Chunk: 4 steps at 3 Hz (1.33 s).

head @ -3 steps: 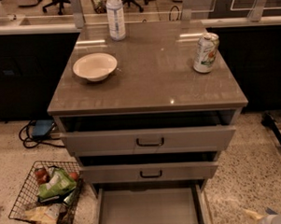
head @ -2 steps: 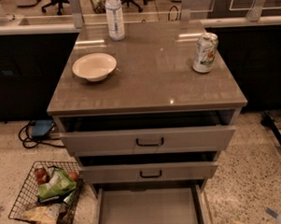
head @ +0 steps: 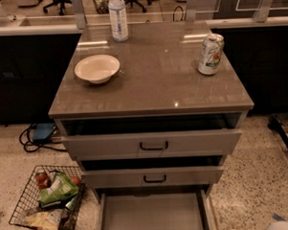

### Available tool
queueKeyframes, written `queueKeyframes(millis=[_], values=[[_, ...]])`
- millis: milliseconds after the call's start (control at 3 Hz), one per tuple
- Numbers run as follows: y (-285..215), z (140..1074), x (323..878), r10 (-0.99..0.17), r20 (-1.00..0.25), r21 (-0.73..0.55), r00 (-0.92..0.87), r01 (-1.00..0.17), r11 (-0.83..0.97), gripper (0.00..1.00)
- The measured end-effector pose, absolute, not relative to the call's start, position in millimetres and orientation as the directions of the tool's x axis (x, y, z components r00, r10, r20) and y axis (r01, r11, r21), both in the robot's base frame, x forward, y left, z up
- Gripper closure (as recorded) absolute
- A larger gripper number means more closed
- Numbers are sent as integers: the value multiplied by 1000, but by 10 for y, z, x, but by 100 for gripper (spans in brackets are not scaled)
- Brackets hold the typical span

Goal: Close bottom drawer

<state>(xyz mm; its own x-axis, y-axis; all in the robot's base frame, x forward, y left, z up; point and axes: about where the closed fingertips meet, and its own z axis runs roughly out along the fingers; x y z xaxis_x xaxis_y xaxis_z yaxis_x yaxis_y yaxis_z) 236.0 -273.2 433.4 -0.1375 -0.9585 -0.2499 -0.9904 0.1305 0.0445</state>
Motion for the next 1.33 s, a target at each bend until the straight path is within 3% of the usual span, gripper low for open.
queueKeyframes(millis=[667,1000,1333], values=[[-2715,3437,2282,-971,-231,24,-70,-998,66,0],[-2722,3207,2246,-973,-227,22,-33,-999,29,16],[-2645,2926,2173,-969,-247,38,-14,-999,4,40]])
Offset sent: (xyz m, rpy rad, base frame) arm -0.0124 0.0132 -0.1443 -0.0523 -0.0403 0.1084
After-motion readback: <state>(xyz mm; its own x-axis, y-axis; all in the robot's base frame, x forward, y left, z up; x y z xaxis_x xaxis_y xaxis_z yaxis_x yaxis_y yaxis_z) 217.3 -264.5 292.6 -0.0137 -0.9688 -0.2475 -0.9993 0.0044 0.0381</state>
